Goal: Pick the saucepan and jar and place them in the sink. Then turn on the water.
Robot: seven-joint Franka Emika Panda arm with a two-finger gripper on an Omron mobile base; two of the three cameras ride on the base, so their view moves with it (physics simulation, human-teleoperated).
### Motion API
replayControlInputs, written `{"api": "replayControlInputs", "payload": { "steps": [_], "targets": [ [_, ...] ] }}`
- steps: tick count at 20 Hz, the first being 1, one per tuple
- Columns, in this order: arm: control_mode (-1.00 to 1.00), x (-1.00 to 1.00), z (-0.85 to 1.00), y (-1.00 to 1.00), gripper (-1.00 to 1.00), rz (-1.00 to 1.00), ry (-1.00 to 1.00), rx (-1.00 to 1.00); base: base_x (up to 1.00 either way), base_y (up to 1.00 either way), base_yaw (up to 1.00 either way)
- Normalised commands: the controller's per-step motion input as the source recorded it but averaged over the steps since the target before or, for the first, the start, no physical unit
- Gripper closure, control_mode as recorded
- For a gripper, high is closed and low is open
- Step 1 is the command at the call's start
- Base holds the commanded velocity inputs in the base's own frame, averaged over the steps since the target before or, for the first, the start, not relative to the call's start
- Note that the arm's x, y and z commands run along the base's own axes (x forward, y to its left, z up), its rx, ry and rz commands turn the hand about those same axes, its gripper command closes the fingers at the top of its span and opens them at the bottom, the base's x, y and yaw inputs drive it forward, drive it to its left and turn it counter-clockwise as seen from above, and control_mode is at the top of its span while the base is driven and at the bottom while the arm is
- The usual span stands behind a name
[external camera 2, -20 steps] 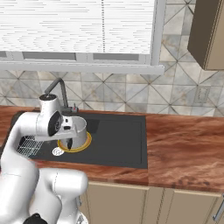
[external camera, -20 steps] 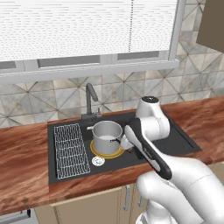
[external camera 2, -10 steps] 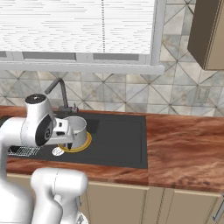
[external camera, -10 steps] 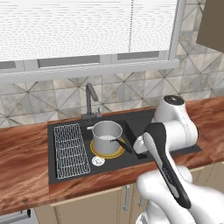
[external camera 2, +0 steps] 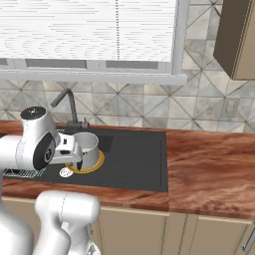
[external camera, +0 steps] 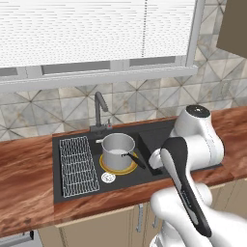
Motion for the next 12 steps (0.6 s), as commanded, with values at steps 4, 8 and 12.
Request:
{"api": "replayControlInputs", "payload": {
  "steps": [4,8,12],
  "targets": [
    [1.00,0.00,0.00,0.00,-1.00,0.00,0.00,0.00,0.00,0.00,0.00],
    [1.00,0.00,0.00,0.00,-1.00,0.00,0.00,0.00,-0.72,0.17,0.16],
    [1.00,0.00,0.00,0.00,-1.00,0.00,0.00,0.00,-0.92,0.00,0.26]
  ]
}}
